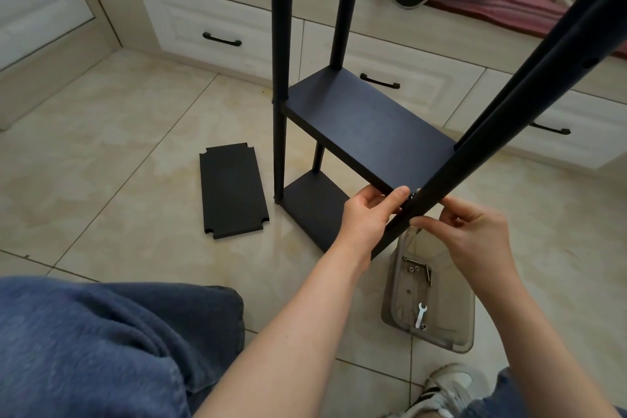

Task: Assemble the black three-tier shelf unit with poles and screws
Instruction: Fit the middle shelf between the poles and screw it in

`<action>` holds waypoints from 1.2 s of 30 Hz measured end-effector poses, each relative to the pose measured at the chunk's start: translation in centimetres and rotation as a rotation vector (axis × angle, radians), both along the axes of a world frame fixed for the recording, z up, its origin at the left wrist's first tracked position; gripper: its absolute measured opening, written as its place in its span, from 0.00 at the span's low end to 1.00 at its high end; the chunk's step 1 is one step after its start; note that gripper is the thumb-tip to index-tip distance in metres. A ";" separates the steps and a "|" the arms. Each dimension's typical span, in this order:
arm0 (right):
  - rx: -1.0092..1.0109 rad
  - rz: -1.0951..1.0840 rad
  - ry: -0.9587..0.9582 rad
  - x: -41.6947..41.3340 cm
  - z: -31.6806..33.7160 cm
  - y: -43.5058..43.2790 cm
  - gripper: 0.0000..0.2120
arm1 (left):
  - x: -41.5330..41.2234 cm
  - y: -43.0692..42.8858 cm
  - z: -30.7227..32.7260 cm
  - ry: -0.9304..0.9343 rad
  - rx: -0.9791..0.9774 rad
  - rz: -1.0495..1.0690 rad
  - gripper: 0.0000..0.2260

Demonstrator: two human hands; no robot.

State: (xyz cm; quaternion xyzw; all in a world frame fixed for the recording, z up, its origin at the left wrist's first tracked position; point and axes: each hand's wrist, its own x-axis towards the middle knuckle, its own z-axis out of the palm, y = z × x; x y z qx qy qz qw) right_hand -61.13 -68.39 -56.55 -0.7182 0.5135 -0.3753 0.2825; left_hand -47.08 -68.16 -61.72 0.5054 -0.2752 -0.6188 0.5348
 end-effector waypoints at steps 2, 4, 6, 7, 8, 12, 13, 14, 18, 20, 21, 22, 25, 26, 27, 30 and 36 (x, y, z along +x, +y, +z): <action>-0.024 0.005 0.021 0.0 0.1 0.0 0.24 | 0.1 0.0 0.0 -0.029 0.012 0.002 0.07; -0.045 0.011 0.034 -0.1 0.2 0.1 0.23 | 0.2 0.0 0.0 -0.043 0.020 -0.004 0.05; -0.043 0.015 0.026 -0.1 0.2 0.2 0.21 | 0.4 -0.1 0.0 -0.048 0.023 -0.004 0.04; -0.039 0.017 0.026 -0.1 0.2 0.2 0.20 | 0.4 -0.1 0.0 -0.047 0.025 -0.004 0.04; -0.036 0.019 0.030 -0.2 0.2 0.3 0.20 | 0.4 0.0 0.1 -0.047 0.029 -0.004 0.04; -0.001 -0.002 0.032 -0.3 0.2 0.2 0.20 | 0.3 -0.1 0.2 -0.042 0.041 0.002 0.06; 0.004 -0.012 0.035 -0.3 0.1 0.2 0.21 | 0.3 -0.1 0.2 -0.036 0.040 0.002 0.06; 0.007 -0.020 0.040 -0.3 0.1 0.1 0.22 | 0.4 -0.2 0.3 -0.030 0.038 0.000 0.07; 0.004 -0.017 0.043 0.0 0.1 0.0 0.23 | 0.4 -0.2 0.3 -0.010 0.024 -0.009 0.07; 0.003 -0.008 0.035 0.1 0.1 0.0 0.23 | 0.4 -0.2 0.3 -0.017 0.009 -0.013 0.06; 0.001 -0.006 0.029 0.1 0.1 0.0 0.23 | 0.4 -0.2 0.4 -0.026 0.001 -0.018 0.05; 0.000 -0.005 0.021 0.1 0.1 0.0 0.24 | 0.3 -0.2 0.4 -0.035 -0.006 -0.021 0.04; 0.003 -0.005 -0.004 0.2 0.0 0.0 0.24 | 0.0 -0.1 0.1 -0.011 -0.023 0.005 0.06; 0.003 -0.002 -0.012 0.3 0.0 0.1 0.24 | -0.1 0.0 0.0 0.017 -0.026 0.017 0.08; 0.003 0.002 -0.017 0.3 0.0 0.1 0.24 | -0.2 0.1 -0.1 0.042 -0.031 0.026 0.11; 0.013 0.013 -0.027 0.3 -0.1 0.3 0.23 | -0.3 0.1 -0.3 0.100 -0.043 0.031 0.13; 0.025 0.007 -0.017 0.2 -0.2 0.1 0.22 | -0.3 0.1 -0.4 0.096 -0.069 -0.007 0.11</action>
